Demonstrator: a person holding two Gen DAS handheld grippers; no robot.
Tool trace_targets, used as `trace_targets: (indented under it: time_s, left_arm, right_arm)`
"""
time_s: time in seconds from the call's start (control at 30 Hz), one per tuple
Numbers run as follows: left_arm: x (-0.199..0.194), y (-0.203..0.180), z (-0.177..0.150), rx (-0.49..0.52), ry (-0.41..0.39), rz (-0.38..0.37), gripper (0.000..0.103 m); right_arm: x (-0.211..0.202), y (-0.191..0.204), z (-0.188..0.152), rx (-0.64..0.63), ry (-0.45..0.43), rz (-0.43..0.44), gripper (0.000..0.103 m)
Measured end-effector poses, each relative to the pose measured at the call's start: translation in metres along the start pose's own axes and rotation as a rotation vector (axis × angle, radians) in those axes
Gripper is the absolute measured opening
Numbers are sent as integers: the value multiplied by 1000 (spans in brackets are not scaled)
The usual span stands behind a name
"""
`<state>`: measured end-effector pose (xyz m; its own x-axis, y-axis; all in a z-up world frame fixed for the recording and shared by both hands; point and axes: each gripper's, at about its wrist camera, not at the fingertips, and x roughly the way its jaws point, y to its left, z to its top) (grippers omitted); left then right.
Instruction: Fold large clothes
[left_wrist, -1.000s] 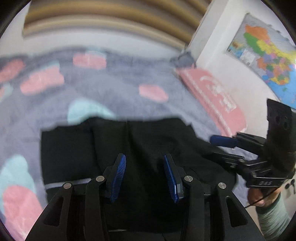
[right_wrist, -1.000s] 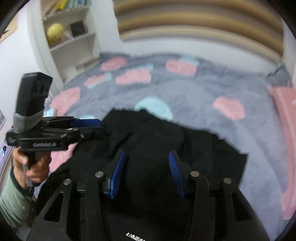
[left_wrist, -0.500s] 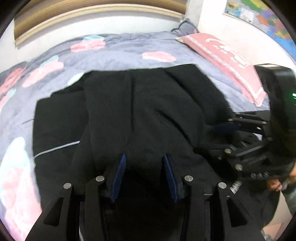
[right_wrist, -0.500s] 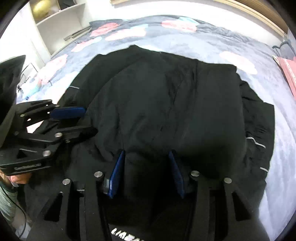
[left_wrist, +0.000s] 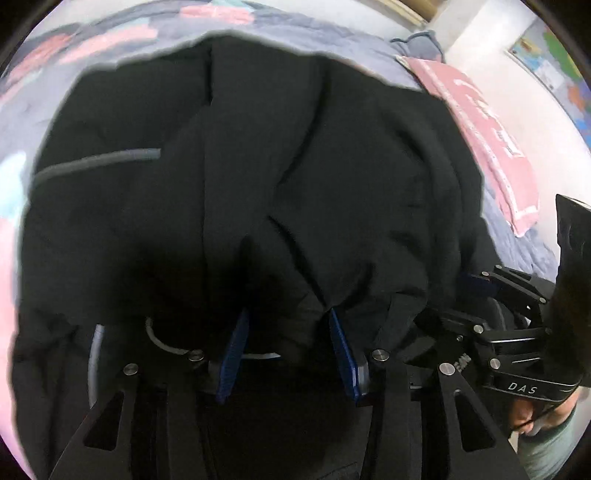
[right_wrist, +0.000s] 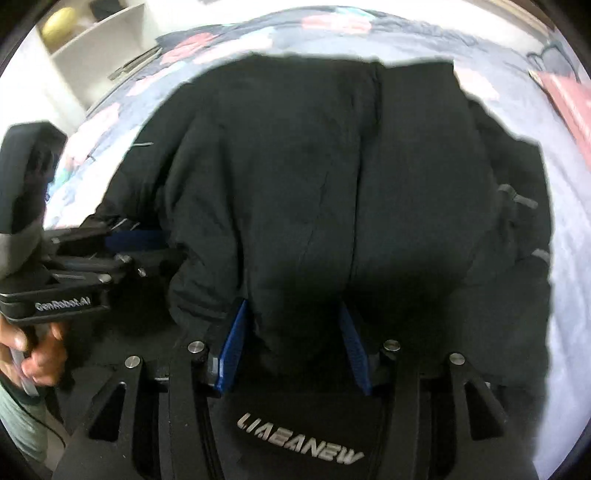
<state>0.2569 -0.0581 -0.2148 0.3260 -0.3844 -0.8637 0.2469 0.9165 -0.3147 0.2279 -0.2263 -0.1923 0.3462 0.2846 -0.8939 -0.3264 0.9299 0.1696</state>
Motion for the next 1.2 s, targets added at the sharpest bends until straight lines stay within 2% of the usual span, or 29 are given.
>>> trace_targets:
  time_s: [0.1, 0.17, 0.37, 0.47, 0.6, 0.8, 0.83, 0.9, 0.97, 1.2]
  left_arm:
    - [-10, -20, -12, 90, -57, 91, 47]
    - [-19, -27, -24, 135, -85, 122, 47]
    - [-67, -23, -63, 132, -168, 141, 47]
    - [-92, -13, -82, 90, -208, 127, 47]
    - [-123, 12, -111, 53, -242, 108, 47]
    - [-155, 56, -147, -64, -272, 163, 49]
    - [-159, 67, -148, -86, -275, 171, 51]
    - [-167, 83, -159, -130, -282, 173, 52]
    - [-175, 101, -171, -179, -287, 163, 54]
    - [-189, 146, -205, -309, -297, 124, 54]
  right_arm:
    - [-5, -1, -3, 10, -36, -1, 53]
    - [-10, -1, -8, 11, -51, 9, 53]
    - [-50, -11, -42, 58, -104, 115, 54]
    - [-70, -16, -65, 86, -129, 110, 54]
    - [-90, -23, -86, 91, -150, 48, 54]
    - [-117, -34, -115, 123, -174, 42, 55]
    - [-117, -35, -117, 129, -173, 30, 56]
    - [-119, -37, -122, 136, -177, 3, 66]
    - [-120, -38, -126, 144, -186, -16, 70]
    - [-124, -44, -139, 168, -187, -31, 70]
